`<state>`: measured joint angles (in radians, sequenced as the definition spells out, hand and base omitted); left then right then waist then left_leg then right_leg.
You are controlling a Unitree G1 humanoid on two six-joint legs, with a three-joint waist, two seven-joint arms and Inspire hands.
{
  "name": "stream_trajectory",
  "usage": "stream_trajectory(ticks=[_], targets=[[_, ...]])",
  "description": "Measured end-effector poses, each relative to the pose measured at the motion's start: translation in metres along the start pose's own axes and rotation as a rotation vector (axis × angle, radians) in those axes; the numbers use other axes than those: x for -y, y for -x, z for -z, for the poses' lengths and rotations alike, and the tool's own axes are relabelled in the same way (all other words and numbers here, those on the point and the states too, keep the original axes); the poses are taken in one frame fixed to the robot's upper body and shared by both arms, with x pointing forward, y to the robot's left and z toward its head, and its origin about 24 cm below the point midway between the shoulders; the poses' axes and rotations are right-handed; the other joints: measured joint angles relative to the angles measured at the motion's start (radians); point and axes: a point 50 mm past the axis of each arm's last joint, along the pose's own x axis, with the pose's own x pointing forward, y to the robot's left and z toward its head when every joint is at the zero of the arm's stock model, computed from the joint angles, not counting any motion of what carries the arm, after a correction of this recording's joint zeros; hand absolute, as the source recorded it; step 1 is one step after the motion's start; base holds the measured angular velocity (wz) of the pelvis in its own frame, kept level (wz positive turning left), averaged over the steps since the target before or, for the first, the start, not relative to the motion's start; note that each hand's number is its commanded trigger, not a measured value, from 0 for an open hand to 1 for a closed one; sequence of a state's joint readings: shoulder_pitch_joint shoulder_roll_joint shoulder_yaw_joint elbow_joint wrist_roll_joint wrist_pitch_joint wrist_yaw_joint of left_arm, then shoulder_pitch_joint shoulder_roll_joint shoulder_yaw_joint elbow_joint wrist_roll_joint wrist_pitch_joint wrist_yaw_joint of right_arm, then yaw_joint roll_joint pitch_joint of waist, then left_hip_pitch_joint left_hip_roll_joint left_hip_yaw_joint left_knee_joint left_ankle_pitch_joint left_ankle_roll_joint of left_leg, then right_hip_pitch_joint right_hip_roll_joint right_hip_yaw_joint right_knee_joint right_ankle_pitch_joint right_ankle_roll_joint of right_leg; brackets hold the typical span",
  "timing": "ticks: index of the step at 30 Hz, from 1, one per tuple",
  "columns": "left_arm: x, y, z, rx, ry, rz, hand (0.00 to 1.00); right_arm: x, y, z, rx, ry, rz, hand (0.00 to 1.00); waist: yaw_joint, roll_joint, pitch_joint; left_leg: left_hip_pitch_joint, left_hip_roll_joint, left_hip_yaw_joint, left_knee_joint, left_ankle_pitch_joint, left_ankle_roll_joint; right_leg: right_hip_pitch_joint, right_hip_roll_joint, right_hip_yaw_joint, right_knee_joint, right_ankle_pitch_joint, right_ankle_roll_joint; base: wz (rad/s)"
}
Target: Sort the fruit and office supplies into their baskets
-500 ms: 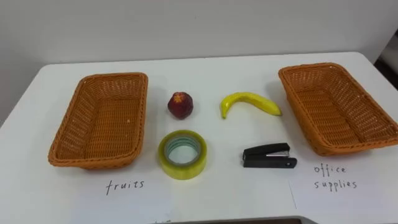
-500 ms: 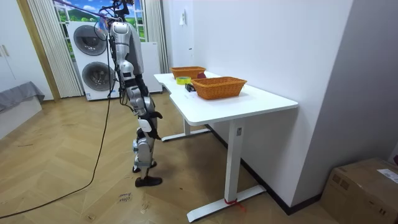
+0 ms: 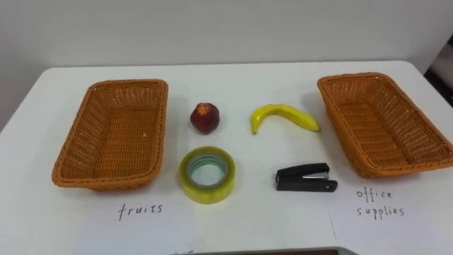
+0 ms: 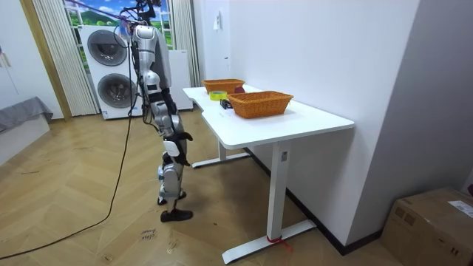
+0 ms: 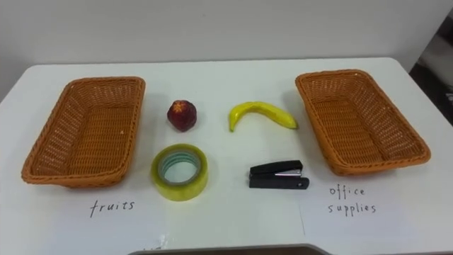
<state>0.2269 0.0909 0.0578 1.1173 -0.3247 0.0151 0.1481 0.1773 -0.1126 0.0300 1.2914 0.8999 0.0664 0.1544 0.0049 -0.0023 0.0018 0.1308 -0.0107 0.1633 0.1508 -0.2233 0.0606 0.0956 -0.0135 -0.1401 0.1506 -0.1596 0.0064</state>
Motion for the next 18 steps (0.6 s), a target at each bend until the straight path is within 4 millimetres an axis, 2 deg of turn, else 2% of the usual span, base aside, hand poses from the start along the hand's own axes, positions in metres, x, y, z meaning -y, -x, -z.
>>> stream_trajectory(ticks=[12,18], targets=[[-0.004,0.0,0.004,-0.025,0.026,-0.002,0.0,0.011,0.002,0.003,-0.002,-0.065,0.065,0.0,-0.004,-0.001,-0.0011,0.017,0.0,0.0,-0.017,0.0,0.0,0.009,0.002,0.001,0.004,0.0,0.0,0.0],[-0.017,0.001,0.015,-0.067,0.087,-0.038,0.0,0.029,0.007,0.002,0.024,-0.2,0.145,0.0,-0.043,-0.004,-0.0007,0.023,0.0,0.0,-0.021,-0.001,0.001,0.018,0.002,0.006,0.005,0.0,0.0,0.0]])
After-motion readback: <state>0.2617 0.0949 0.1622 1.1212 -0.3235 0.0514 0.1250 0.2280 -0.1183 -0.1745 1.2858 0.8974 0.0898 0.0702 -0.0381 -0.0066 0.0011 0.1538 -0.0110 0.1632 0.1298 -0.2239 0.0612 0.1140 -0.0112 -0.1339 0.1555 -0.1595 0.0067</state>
